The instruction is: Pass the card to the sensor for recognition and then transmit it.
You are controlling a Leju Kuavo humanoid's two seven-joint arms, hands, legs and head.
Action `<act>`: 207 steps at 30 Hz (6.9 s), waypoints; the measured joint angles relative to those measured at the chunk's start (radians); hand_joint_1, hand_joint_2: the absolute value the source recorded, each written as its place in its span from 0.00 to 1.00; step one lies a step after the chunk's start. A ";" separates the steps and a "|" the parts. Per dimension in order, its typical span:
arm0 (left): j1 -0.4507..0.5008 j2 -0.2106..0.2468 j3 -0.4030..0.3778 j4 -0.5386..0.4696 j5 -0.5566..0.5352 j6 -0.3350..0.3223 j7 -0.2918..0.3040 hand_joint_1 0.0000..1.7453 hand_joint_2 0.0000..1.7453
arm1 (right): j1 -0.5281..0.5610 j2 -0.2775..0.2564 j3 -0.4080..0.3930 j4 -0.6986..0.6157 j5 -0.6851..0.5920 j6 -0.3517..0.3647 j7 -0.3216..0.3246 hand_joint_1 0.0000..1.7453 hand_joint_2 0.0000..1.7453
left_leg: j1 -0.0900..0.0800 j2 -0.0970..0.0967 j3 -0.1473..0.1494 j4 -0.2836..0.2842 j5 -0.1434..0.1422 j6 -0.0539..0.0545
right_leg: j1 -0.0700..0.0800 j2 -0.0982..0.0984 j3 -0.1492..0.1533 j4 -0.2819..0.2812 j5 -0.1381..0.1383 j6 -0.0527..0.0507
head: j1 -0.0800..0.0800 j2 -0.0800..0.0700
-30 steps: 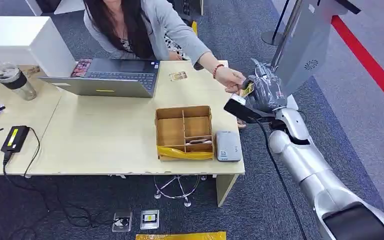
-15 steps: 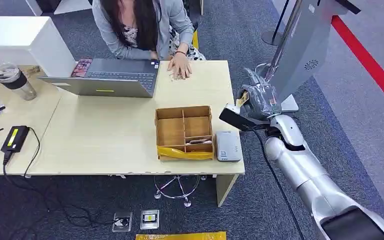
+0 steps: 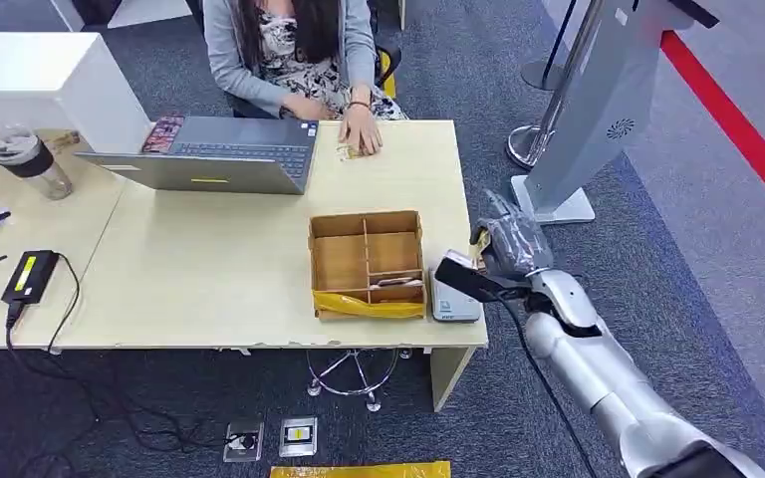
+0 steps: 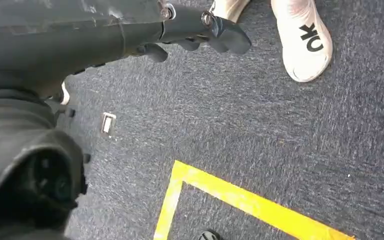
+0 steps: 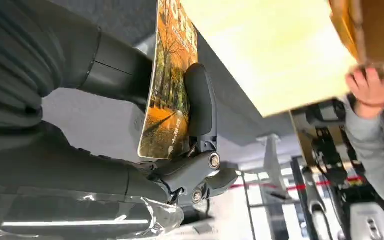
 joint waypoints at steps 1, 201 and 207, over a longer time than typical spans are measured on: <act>0.000 0.000 0.000 0.000 0.000 0.000 0.000 0.00 0.00 | 0.011 0.000 0.002 0.000 -0.008 0.000 0.000 1.00 1.00 | 0.000 0.000 0.000 0.000 0.000 0.000 | 0.000 0.000 0.000 0.000 0.000 0.000 | 0.000 0.000; 0.003 -0.048 -0.081 -0.001 0.039 0.025 0.049 0.00 0.00 | 0.119 -0.071 0.175 -0.824 0.189 0.369 0.445 0.00 1.00 | 0.001 0.004 -0.002 0.000 0.000 -0.002 | 0.001 0.004 -0.004 0.001 0.001 -0.002 | 0.000 0.000; 0.003 -0.048 -0.082 -0.001 0.027 0.016 0.040 0.00 0.00 | 0.100 -0.034 0.175 -0.748 0.222 0.359 0.448 0.00 1.00 | 0.001 0.003 -0.002 0.000 0.000 -0.002 | 0.001 0.004 -0.004 0.001 0.001 -0.002 | 0.000 0.000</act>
